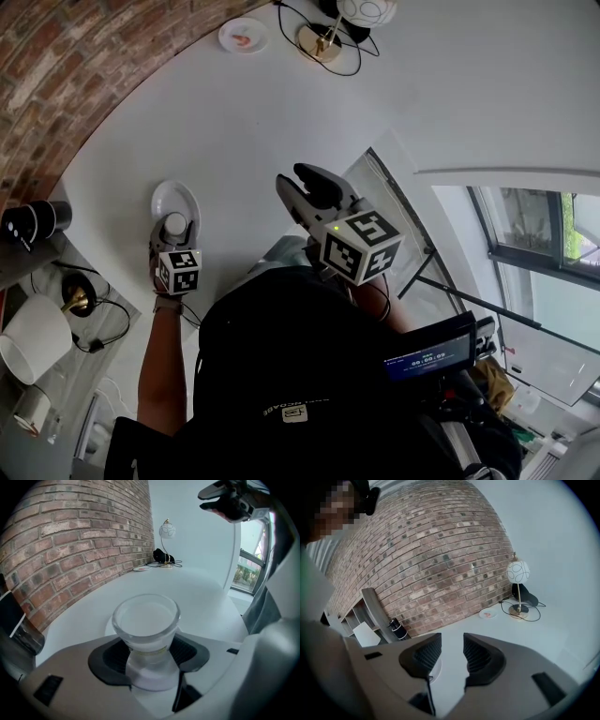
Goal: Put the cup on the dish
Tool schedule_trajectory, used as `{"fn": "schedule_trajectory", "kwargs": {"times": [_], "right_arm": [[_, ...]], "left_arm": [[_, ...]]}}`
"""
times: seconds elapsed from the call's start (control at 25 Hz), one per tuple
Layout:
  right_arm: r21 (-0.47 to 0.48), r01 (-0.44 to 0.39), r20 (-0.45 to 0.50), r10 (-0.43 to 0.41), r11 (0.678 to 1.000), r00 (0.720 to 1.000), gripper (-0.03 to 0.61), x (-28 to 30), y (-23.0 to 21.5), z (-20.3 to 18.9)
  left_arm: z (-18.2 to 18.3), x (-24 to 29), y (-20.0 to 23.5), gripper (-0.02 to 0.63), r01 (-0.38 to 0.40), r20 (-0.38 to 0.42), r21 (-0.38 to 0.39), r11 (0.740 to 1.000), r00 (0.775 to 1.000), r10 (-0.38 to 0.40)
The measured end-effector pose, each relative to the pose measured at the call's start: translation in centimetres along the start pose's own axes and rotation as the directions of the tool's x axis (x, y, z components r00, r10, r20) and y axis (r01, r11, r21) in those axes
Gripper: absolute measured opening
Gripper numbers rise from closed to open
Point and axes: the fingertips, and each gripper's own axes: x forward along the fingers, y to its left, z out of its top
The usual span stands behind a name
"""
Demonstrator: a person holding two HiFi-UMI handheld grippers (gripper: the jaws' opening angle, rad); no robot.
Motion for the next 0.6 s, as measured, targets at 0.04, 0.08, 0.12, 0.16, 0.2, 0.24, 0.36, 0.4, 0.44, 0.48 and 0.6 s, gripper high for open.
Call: {"fn": "schedule_trajectory", "kwargs": {"times": [0.04,0.08,0.12,0.16,0.2,0.24,0.36,0.4,0.44,0.48,0.6], "right_arm": [[-0.001,-0.001,0.000,0.001,1.000,1.000,0.147,0.05,0.08,0.03],[-0.002,-0.003,-0.001,0.003,1.000,1.000,0.147,0.11,0.16,0.06],[-0.004,-0.004,-0.002,0.004,1.000,1.000,0.147,0.16,0.23,0.06],[-0.006,-0.004,-0.004,0.004,1.000,1.000,0.147,0.22,0.26,0.05],[-0.007,-0.004,-0.006,0.004,1.000,1.000,0.147,0.27,0.26,0.02],[-0.008,-0.003,-0.008,0.003,1.000,1.000,0.147,0.31,0.27,-0.02],[-0.010,-0.003,-0.010,0.003,1.000,1.000,0.147,0.39,0.34,0.00],[-0.011,-0.003,-0.009,0.003,1.000,1.000,0.147,0.40,0.35,0.05],[-0.012,-0.003,-0.008,0.003,1.000,1.000,0.147,0.40,0.36,0.09],[-0.012,-0.003,-0.007,0.002,1.000,1.000,0.147,0.39,0.36,0.10],[-0.015,-0.005,-0.007,0.005,1.000,1.000,0.147,0.41,0.44,0.10]], "left_arm": [[-0.02,0.06,0.01,0.264,0.002,0.000,0.000,1.000,1.000,-0.002],[-0.04,0.10,0.04,0.264,0.003,0.000,-0.001,1.000,1.000,-0.003],[-0.04,0.13,0.06,0.264,0.005,0.001,0.000,1.000,1.000,-0.005],[-0.03,0.16,0.07,0.264,0.006,0.001,0.003,1.000,1.000,-0.006],[-0.02,0.21,0.07,0.264,0.005,0.003,0.008,1.000,1.000,-0.005],[-0.02,0.28,0.07,0.264,0.003,0.004,0.014,1.000,1.000,-0.003],[-0.10,0.39,0.18,0.264,-0.005,0.002,0.030,1.000,1.000,0.005],[-0.08,0.42,0.21,0.264,-0.007,0.002,0.031,0.999,1.000,0.007],[-0.07,0.44,0.22,0.264,-0.007,0.003,0.031,0.999,1.000,0.007],[-0.06,0.45,0.21,0.264,-0.008,0.003,0.031,0.999,1.000,0.008],[-0.07,0.55,0.20,0.264,-0.010,0.004,0.032,0.999,1.000,0.010]]}}
